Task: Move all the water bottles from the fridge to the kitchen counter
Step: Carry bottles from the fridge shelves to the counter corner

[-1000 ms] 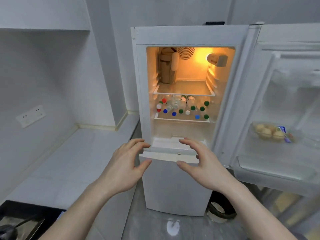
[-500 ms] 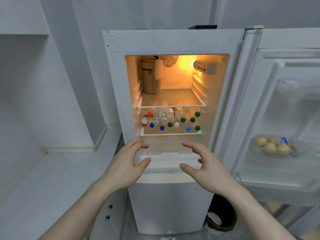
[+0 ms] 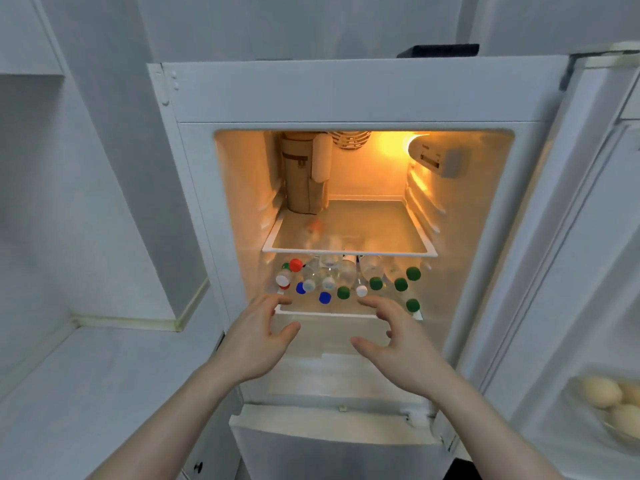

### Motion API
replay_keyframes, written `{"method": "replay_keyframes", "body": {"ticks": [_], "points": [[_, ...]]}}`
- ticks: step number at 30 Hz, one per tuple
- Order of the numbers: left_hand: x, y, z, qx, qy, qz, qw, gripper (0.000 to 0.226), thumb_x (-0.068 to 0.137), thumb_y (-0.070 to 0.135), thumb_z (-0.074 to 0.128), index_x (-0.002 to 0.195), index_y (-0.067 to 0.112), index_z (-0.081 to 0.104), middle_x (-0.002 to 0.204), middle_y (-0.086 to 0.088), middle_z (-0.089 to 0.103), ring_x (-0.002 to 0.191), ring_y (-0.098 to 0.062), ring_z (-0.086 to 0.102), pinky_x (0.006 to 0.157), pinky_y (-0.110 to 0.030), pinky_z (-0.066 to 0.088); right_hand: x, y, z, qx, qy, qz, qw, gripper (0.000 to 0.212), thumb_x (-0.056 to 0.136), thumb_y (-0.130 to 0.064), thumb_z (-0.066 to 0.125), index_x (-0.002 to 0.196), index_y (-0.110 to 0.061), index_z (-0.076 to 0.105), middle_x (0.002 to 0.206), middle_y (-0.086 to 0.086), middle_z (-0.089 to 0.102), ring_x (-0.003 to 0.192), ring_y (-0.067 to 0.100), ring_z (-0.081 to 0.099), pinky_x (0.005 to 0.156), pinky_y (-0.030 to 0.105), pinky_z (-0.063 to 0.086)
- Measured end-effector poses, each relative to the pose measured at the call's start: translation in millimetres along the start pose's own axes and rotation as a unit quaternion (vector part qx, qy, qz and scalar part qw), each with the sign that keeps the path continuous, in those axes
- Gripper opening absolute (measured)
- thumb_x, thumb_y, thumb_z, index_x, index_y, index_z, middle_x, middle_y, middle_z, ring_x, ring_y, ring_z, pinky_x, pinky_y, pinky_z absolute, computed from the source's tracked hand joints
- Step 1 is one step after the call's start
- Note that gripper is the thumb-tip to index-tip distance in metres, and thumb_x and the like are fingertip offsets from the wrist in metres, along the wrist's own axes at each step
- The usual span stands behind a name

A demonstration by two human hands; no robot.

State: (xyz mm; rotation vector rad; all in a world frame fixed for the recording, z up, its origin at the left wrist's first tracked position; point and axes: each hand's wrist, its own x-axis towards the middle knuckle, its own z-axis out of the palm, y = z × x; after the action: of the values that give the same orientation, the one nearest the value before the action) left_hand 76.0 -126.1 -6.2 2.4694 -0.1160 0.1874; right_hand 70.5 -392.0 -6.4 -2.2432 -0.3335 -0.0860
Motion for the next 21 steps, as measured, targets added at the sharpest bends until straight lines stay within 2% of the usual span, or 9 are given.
{"method": "replay_keyframes", "body": {"ticks": [3, 7, 11, 15, 16, 18, 19, 21], "points": [[27, 0, 11, -0.02, 0.007, -0.033, 0.999, 0.05, 0.094, 0.043, 0.065, 0.141, 0.03, 0.051, 0.142, 0.012, 0.048, 0.121, -0.01, 0.054, 0.093, -0.026, 0.044, 33, 10, 0, -0.005, -0.008, -0.002, 1.0, 0.061, 0.091, -0.032, 0.075, 0.146, -0.038, 0.048, 0.143, -0.025, 0.042, 0.134, 0.001, 0.041, 0.112, 0.031, 0.041], [58, -6, 21, -0.054, 0.002, -0.078, 0.996, 0.054, 0.093, 0.044, 0.067, 0.142, 0.029, 0.049, 0.146, 0.01, 0.047, 0.121, -0.015, 0.056, 0.093, -0.03, 0.047, 68, 18, 9, -0.019, -0.021, 0.005, 1.0, 0.062, 0.091, -0.034, 0.076, 0.146, -0.034, 0.048, 0.133, -0.026, 0.043, 0.125, 0.001, 0.045, 0.101, 0.022, 0.037], [96, -18, 30, -0.082, 0.003, -0.106, 0.991, 0.056, 0.09, 0.043, 0.07, 0.139, 0.026, 0.049, 0.14, 0.007, 0.053, 0.112, -0.016, 0.06, 0.091, -0.032, 0.049, 101, 25, 26, -0.017, -0.014, 0.04, 0.999, 0.071, 0.09, -0.041, 0.075, 0.152, -0.033, 0.041, 0.143, -0.018, 0.045, 0.127, 0.009, 0.051, 0.096, 0.025, 0.042], [134, -33, 37, -0.053, 0.006, -0.15, 0.987, 0.067, 0.076, 0.064, 0.065, 0.135, 0.035, 0.05, 0.132, 0.01, 0.059, 0.112, -0.021, 0.061, 0.095, -0.041, 0.053, 130, 29, 47, 0.028, -0.002, 0.095, 0.995, 0.084, 0.087, -0.046, 0.074, 0.157, -0.029, 0.033, 0.148, -0.005, 0.049, 0.111, 0.012, 0.061, 0.079, 0.02, 0.047], [142, -36, 40, -0.046, 0.014, -0.157, 0.987, 0.063, 0.072, 0.067, 0.062, 0.127, 0.039, 0.051, 0.127, 0.012, 0.06, 0.111, -0.022, 0.061, 0.095, -0.043, 0.053, 136, 30, 50, 0.029, -0.002, 0.103, 0.994, 0.088, 0.085, -0.048, 0.074, 0.159, -0.029, 0.031, 0.149, -0.002, 0.05, 0.111, 0.014, 0.063, 0.081, 0.023, 0.051], [161, -41, 44, -0.082, 0.021, -0.166, 0.982, 0.051, 0.071, 0.065, 0.062, 0.114, 0.041, 0.05, 0.12, 0.012, 0.062, 0.109, -0.022, 0.061, 0.094, -0.045, 0.054, 152, 31, 58, 0.009, 0.006, 0.111, 0.994, 0.093, 0.085, -0.051, 0.074, 0.161, -0.028, 0.026, 0.157, -0.002, 0.043, 0.124, 0.019, 0.059, 0.098, 0.034, 0.052], [169, -42, 47, -0.11, 0.02, -0.174, 0.978, 0.048, 0.072, 0.062, 0.064, 0.111, 0.037, 0.051, 0.117, 0.01, 0.062, 0.107, -0.021, 0.062, 0.094, -0.046, 0.054, 159, 30, 60, 0.005, 0.008, 0.115, 0.993, 0.093, 0.086, -0.05, 0.074, 0.162, -0.026, 0.025, 0.16, -0.002, 0.039, 0.132, 0.021, 0.054, 0.105, 0.036, 0.049], [181, -42, 51, -0.172, 0.017, -0.178, 0.969, 0.04, 0.078, 0.049, 0.067, 0.108, 0.029, 0.053, 0.109, 0.005, 0.064, 0.1, -0.021, 0.064, 0.09, -0.049, 0.057, 172, 29, 65, 0.005, 0.011, 0.12, 0.993, 0.089, 0.089, -0.044, 0.074, 0.161, -0.022, 0.026, 0.161, -0.001, 0.039, 0.143, 0.021, 0.044, 0.11, 0.034, 0.042]]}}
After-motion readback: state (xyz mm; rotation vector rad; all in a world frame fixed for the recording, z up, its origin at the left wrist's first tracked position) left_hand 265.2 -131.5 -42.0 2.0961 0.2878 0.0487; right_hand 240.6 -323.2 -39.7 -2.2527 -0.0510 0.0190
